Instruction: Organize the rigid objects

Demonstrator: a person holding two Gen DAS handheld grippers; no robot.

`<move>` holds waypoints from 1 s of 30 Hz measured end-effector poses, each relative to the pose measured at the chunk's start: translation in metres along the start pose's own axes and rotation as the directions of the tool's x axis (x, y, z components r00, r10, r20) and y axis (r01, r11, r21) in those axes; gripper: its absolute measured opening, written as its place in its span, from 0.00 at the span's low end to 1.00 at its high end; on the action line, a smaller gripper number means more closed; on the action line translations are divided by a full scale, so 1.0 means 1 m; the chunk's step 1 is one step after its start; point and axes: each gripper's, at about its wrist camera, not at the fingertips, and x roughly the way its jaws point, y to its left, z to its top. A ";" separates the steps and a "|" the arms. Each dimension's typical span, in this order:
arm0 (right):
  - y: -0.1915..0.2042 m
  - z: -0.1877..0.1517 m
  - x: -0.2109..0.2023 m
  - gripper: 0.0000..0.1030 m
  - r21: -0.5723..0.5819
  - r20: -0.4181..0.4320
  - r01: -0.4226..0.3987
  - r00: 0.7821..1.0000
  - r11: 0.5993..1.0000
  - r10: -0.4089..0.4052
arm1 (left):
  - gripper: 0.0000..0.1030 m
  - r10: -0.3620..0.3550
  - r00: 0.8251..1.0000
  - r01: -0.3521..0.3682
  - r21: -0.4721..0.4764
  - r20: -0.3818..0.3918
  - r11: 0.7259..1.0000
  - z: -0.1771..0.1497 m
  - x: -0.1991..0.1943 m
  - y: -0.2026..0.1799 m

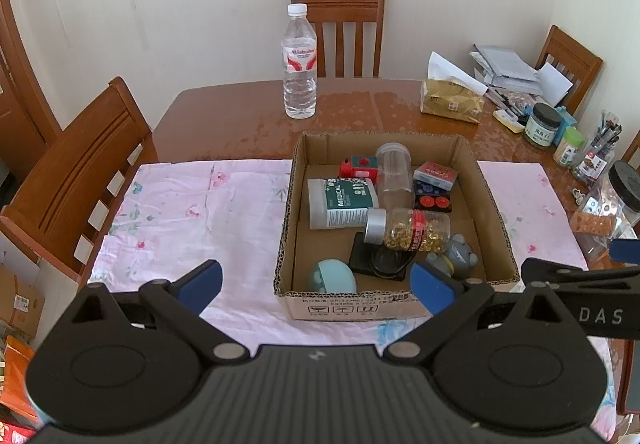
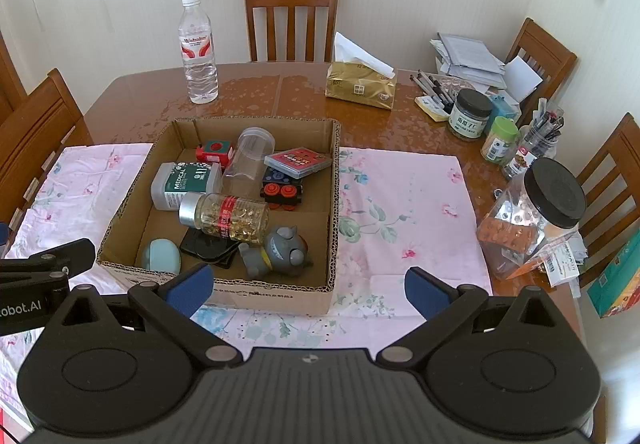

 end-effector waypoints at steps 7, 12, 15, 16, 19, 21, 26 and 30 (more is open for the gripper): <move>0.000 0.000 0.000 1.00 0.000 0.000 0.001 1.000 1.000 -0.001 | 0.97 0.004 1.000 -0.004 0.000 -0.002 1.000 0.000 0.000 -0.001; 0.001 0.000 0.002 1.00 -0.001 0.000 0.004 1.000 1.000 -0.004 | 0.97 0.005 1.000 -0.005 -0.002 -0.003 1.000 0.000 0.000 -0.001; 0.001 0.000 0.002 1.00 -0.001 0.001 0.004 1.000 1.000 -0.004 | 0.97 0.006 1.000 -0.006 -0.002 -0.003 1.000 0.000 0.000 -0.001; 0.001 0.000 0.002 1.00 -0.001 0.001 0.004 1.000 1.000 -0.004 | 0.97 0.005 1.000 -0.005 -0.002 -0.003 1.000 0.000 0.000 -0.001; 0.001 0.000 0.002 1.00 0.000 0.002 0.005 1.000 1.000 -0.005 | 0.97 0.005 1.000 -0.005 -0.003 -0.002 1.000 0.000 -0.001 -0.001; 0.001 -0.001 0.001 1.00 0.001 0.003 0.005 1.000 1.000 -0.005 | 0.97 0.005 1.000 -0.005 -0.003 -0.003 1.000 0.000 -0.001 -0.001; 0.000 -0.001 0.000 1.00 0.000 0.003 0.006 1.000 1.000 -0.006 | 0.97 0.007 1.000 -0.007 -0.003 -0.006 1.000 -0.001 -0.003 -0.001; 0.000 -0.002 -0.001 1.00 0.001 0.005 0.005 1.000 1.000 -0.005 | 0.97 0.007 1.000 -0.007 -0.003 -0.005 1.000 -0.001 -0.004 -0.001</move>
